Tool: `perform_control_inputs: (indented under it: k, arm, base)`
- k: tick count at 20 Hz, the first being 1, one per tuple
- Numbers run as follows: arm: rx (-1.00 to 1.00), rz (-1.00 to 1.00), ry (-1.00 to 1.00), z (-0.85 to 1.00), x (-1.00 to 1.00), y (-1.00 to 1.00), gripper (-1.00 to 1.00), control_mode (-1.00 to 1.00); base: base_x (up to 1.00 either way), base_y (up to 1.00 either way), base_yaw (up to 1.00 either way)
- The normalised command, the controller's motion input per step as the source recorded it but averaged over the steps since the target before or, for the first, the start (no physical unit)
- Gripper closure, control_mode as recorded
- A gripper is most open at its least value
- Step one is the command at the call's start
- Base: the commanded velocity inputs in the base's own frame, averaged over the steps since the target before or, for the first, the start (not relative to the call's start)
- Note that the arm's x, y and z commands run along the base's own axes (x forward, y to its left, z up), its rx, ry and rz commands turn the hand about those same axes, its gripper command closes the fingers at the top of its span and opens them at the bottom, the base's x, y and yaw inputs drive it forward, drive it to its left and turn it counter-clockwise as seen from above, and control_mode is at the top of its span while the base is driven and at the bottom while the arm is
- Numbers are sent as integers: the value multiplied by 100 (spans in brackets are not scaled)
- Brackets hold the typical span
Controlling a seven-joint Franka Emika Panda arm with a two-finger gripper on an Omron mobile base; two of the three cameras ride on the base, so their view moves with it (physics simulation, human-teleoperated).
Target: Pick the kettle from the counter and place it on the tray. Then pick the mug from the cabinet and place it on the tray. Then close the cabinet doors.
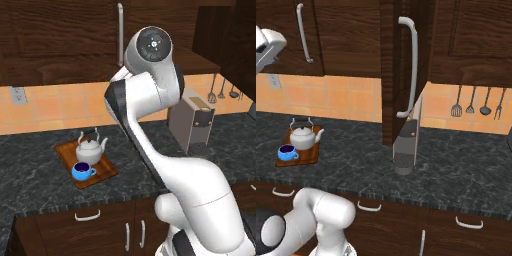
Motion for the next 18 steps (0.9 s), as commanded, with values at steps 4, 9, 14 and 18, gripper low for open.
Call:
perform_control_inputs:
  k: [4, 9, 14, 18]
  arm:
    - [38, -2, -1, 9, -57, -100, 100, -100]
    - [53, -11, 1, 25, -82, -98, 100, -100]
    - [23, -2, 4, 0, -16, -51, 100, -100]
    - [58, -23, -4, 1, -78, -59, 100, -100]
  base:
    - [0, 0, 0]
    - [0, 0, 0]
    - [0, 0, 0]
    - [0, 0, 0]
